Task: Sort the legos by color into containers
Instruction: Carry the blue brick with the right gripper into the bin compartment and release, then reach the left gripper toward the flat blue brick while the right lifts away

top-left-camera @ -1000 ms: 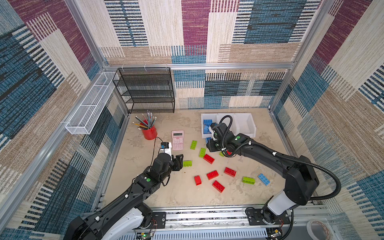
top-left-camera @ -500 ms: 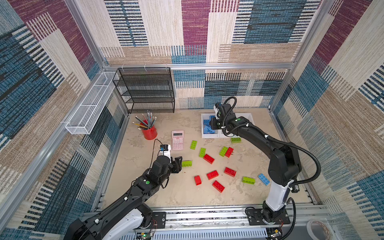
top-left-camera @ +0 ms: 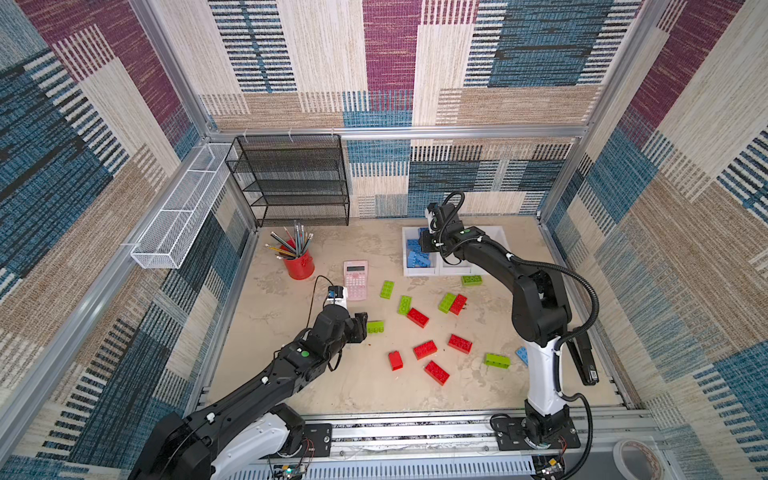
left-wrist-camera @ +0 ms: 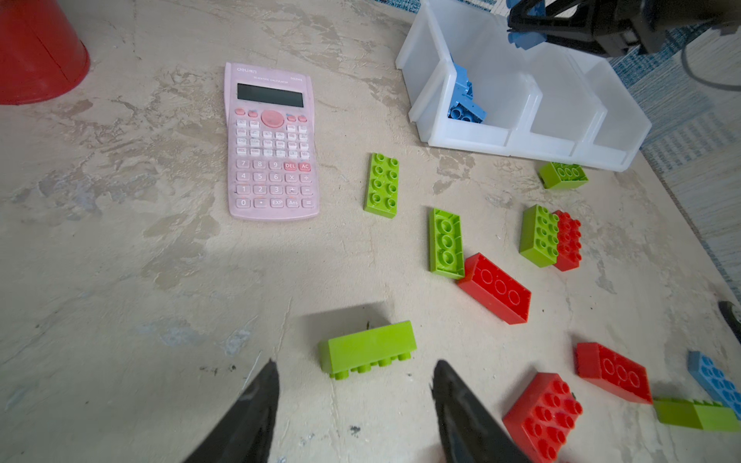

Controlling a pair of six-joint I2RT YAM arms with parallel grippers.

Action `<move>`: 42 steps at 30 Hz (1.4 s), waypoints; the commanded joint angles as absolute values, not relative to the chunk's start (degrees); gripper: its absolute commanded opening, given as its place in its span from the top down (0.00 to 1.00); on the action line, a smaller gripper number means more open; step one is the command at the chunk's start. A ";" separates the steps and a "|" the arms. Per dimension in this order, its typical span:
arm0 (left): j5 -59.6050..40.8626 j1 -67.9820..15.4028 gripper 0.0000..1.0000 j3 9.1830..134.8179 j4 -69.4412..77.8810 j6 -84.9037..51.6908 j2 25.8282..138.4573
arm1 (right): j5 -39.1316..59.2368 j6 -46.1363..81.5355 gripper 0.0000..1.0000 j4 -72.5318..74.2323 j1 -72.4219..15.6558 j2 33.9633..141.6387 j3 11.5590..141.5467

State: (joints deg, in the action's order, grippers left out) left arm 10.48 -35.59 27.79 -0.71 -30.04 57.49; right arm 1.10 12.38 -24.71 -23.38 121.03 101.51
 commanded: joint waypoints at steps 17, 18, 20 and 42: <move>-0.17 -37.82 0.31 35.42 1.94 -21.09 65.61 | 4.36 11.85 0.25 -21.04 -22.19 114.35 99.86; -1.17 -38.37 0.31 36.46 2.38 -20.83 67.07 | 3.94 11.99 0.23 -21.43 -22.24 112.34 99.44; -2.77 -39.62 0.31 38.59 3.18 -20.74 70.16 | 3.60 12.36 0.19 -21.71 -22.23 108.22 98.59; -9.16 -63.91 0.23 97.26 -5.44 -12.40 123.47 | 10.17 12.36 0.00 -26.10 -22.24 76.43 98.33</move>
